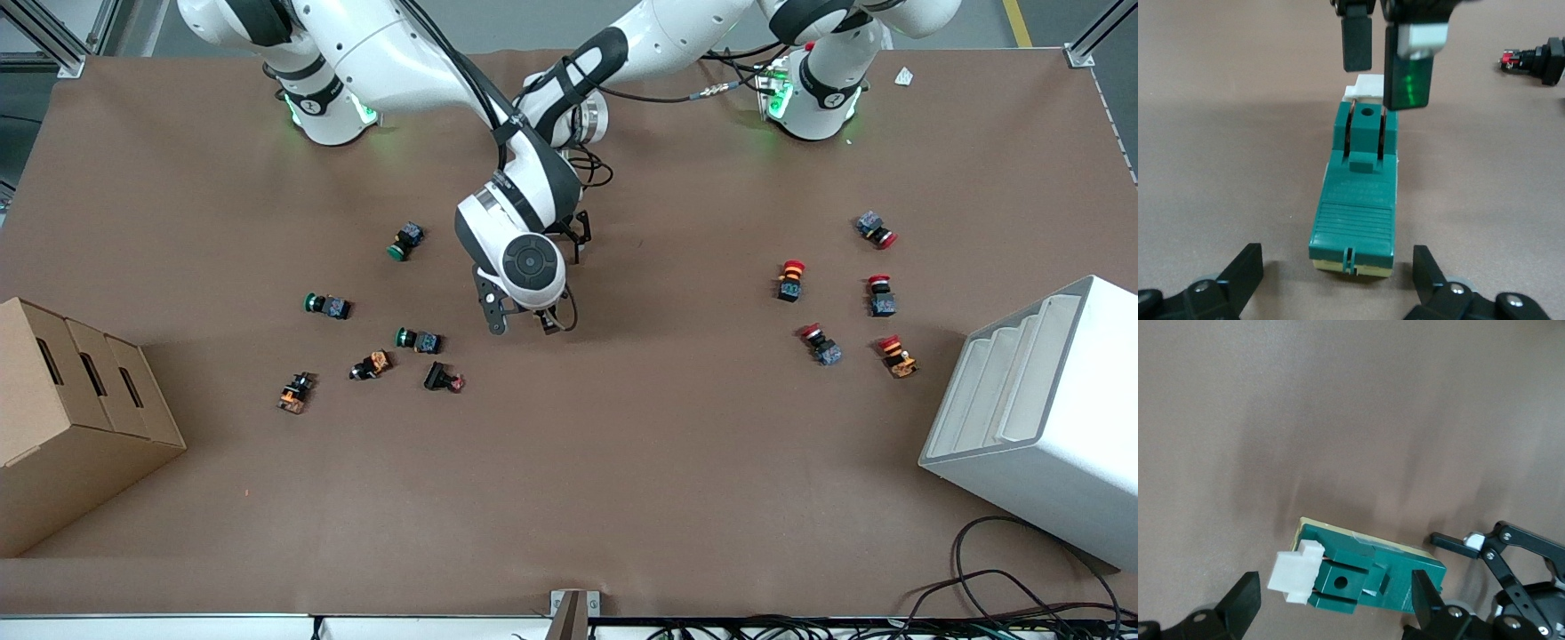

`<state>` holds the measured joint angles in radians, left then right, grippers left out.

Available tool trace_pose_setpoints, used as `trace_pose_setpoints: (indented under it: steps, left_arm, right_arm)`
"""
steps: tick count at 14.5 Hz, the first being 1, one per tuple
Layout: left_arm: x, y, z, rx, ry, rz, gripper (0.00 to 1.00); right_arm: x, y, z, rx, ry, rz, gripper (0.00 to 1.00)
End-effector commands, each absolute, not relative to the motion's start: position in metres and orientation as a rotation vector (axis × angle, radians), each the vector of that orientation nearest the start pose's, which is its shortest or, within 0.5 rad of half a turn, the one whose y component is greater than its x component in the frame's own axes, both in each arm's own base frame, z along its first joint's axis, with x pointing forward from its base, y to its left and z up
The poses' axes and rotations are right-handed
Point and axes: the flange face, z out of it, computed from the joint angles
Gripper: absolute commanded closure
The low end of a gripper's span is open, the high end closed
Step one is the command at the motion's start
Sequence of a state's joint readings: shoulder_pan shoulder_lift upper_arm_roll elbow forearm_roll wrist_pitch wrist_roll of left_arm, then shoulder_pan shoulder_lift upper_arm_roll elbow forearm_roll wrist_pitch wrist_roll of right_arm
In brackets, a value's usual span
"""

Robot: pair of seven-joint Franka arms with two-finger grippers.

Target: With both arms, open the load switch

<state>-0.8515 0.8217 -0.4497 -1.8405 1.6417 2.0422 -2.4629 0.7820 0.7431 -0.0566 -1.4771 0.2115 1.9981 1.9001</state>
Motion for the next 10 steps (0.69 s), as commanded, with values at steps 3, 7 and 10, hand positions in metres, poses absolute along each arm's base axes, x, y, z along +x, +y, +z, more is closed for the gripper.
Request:
trace_pose_setpoints:
  steps: [3, 7, 10]
  left_arm:
    - [0.2, -0.573, 0.072, -2.856, -0.081, -1.321, 0.0]
    - [0.204, -0.578, 0.076, -2.863, -0.109, -1.326, 0.0]
    - [0.201, -0.576, 0.073, -2.862, -0.111, -1.328, 0.0]
  right_arm:
    - [0.512, 0.475, 0.212, -2.605, 1.993, 0.321, 0.0]
    - [0.51, 0.474, 0.207, -2.619, 2.001, 0.333, 0.0]
    - [0.509, 0.473, 0.21, -2.629, 2.008, 0.348, 0.0]
